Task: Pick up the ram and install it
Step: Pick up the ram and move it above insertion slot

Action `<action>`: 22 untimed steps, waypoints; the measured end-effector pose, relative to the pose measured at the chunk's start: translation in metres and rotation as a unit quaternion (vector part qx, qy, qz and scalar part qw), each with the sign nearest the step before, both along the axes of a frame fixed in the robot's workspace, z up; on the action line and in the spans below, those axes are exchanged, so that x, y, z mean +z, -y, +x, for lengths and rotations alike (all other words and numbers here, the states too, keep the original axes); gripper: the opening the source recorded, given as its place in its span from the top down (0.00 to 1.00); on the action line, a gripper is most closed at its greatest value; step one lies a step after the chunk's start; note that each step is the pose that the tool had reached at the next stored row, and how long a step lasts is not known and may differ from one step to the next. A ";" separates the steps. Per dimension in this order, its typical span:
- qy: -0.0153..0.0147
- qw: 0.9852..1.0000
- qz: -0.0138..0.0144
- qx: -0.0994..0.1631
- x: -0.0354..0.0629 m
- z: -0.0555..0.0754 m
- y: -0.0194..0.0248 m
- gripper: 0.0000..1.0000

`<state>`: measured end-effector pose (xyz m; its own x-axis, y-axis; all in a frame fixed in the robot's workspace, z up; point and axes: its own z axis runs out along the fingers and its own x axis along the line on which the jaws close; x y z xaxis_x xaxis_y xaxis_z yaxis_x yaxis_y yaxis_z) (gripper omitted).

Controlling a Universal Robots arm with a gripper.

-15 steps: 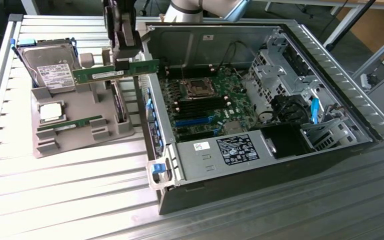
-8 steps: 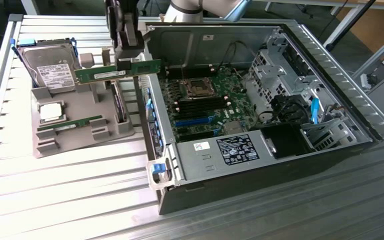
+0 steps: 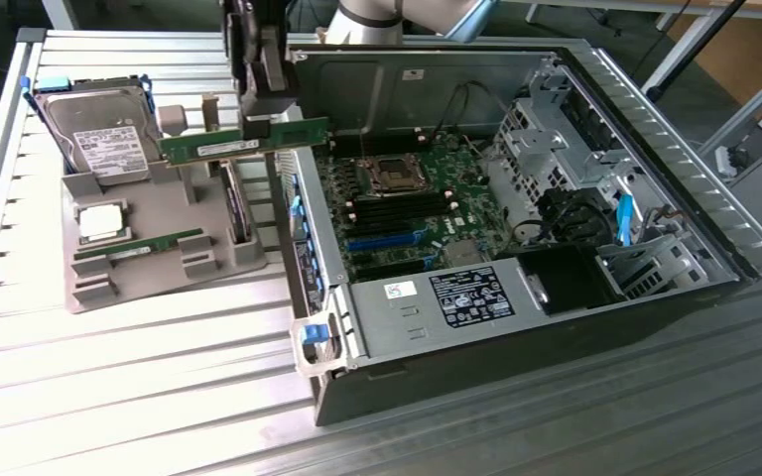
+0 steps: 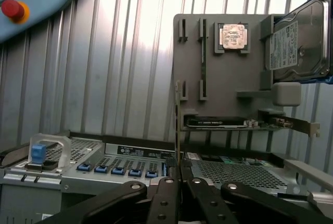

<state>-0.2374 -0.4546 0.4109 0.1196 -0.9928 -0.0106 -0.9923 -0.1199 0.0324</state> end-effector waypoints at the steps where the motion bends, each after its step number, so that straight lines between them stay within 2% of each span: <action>1: 0.000 1.000 0.000 0.000 0.0000 0.001 0.0000 0.89; 13: 0.000 1.000 -0.002 0.000 0.0000 0.011 0.0000 0.89; 18: 0.000 1.000 -0.004 0.000 0.0000 0.015 0.0000 0.89; 22: 0.000 1.000 -0.006 0.000 0.0000 0.019 0.0000 0.89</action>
